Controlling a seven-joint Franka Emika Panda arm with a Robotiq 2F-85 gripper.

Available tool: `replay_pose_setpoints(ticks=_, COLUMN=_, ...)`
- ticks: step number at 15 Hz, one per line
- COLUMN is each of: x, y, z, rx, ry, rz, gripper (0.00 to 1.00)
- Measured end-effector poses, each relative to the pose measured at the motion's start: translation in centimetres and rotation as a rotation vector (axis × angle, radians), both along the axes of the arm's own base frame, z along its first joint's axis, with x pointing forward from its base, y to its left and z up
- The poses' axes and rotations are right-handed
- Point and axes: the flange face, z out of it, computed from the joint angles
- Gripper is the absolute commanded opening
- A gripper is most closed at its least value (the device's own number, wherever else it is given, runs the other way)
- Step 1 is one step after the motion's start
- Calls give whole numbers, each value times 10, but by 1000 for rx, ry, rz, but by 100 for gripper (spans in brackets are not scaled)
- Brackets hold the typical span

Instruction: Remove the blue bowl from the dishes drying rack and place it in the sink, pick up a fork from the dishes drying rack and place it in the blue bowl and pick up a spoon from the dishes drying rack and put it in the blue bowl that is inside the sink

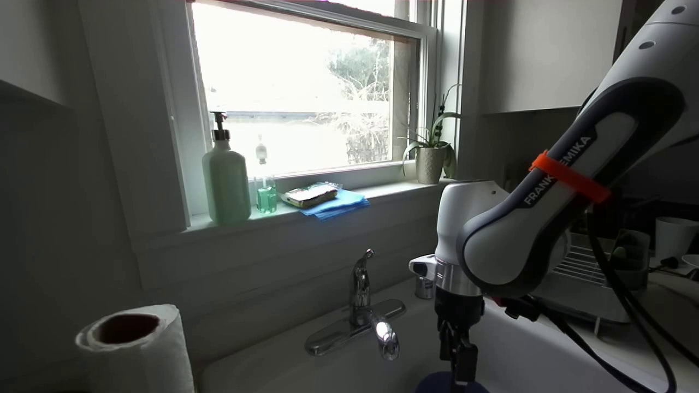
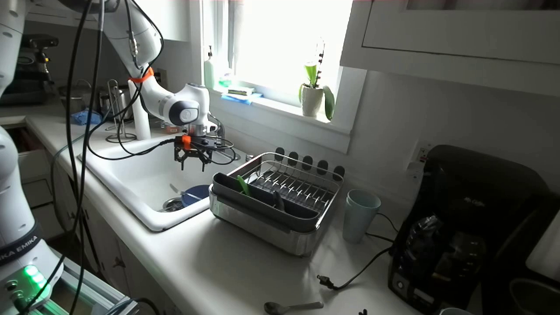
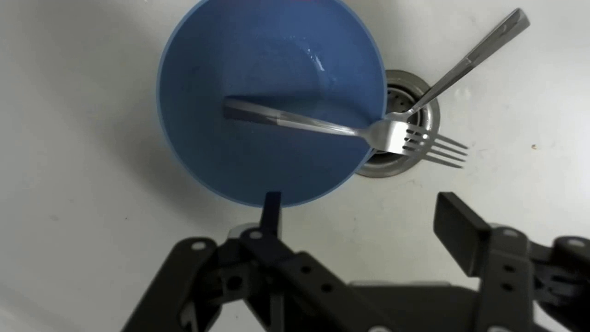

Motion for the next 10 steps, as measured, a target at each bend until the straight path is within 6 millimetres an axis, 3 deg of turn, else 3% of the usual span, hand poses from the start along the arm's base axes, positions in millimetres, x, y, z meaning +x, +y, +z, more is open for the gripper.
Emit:
replay_pose_setpoints(ticks=6, x=0, y=-3, z=0, rx=-4, ry=-1, rz=1, gripper=100)
replay_pose_setpoints(ticks=10, x=6, y=-22, z=13, rx=-32, ry=-22, rz=-9, gripper=100)
